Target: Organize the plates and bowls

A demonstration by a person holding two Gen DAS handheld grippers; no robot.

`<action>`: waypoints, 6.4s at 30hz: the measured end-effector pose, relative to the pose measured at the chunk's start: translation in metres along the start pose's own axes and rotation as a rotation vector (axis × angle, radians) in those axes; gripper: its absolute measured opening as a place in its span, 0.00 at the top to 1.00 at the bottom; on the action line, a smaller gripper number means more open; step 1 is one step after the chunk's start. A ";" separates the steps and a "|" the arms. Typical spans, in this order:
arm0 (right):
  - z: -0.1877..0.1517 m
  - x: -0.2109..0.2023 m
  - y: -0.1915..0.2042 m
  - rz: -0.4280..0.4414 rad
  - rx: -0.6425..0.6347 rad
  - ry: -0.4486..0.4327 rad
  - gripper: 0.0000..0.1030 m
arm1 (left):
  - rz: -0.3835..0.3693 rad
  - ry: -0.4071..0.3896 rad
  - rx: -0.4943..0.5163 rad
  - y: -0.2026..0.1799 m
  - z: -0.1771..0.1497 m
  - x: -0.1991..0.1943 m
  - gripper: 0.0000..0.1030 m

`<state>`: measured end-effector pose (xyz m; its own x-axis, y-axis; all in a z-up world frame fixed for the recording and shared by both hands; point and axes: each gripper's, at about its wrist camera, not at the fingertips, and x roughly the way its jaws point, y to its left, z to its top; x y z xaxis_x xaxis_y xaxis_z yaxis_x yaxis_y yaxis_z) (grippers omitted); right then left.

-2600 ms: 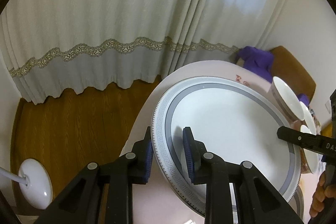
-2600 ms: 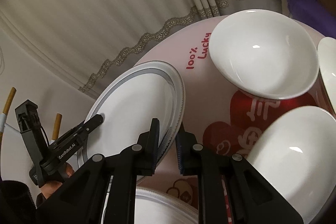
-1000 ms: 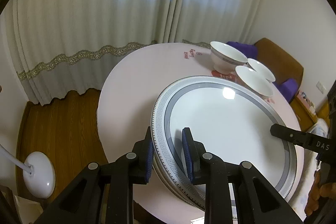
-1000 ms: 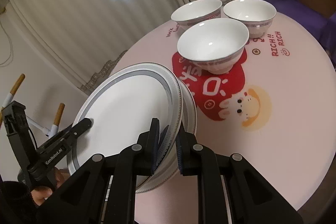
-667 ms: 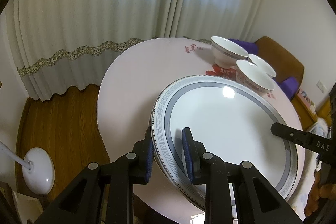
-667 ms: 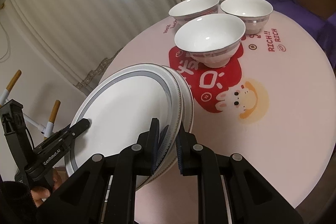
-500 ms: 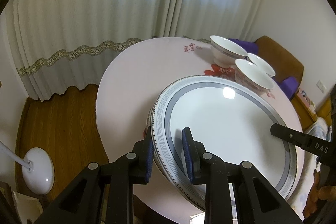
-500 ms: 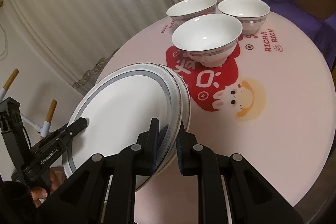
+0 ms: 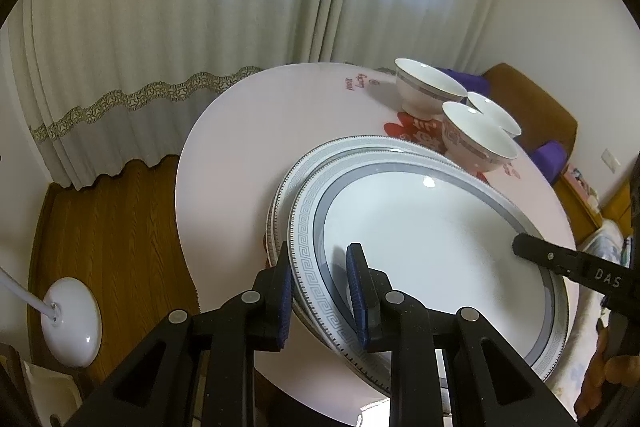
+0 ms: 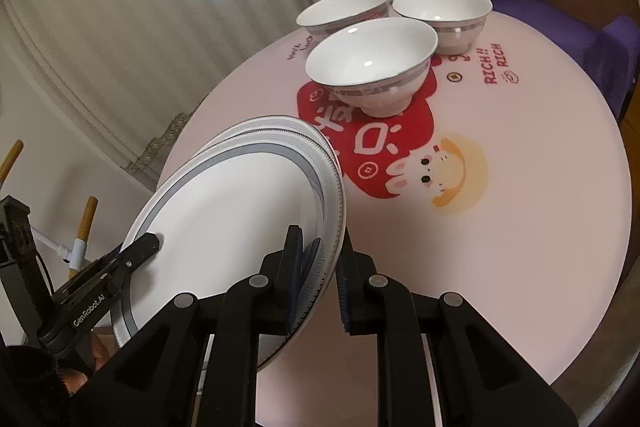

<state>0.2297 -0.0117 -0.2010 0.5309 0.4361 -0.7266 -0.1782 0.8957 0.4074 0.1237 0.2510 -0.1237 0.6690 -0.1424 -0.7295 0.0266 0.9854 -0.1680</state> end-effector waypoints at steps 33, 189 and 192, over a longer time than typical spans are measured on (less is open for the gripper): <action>0.001 0.024 -0.003 -0.005 0.020 -0.018 0.75 | 0.080 -0.032 0.026 -0.003 -0.002 0.023 0.80; 0.244 0.087 -0.036 -0.189 -0.187 0.029 0.88 | 0.004 0.158 0.169 -0.148 0.270 0.276 0.90; 0.244 0.090 -0.034 -0.198 -0.192 0.034 0.88 | 0.009 0.160 0.175 -0.153 0.274 0.284 0.90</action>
<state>0.4854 -0.0244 -0.1450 0.5440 0.2502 -0.8010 -0.2287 0.9626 0.1454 0.5135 0.0853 -0.1233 0.5438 -0.1327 -0.8286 0.1586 0.9859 -0.0537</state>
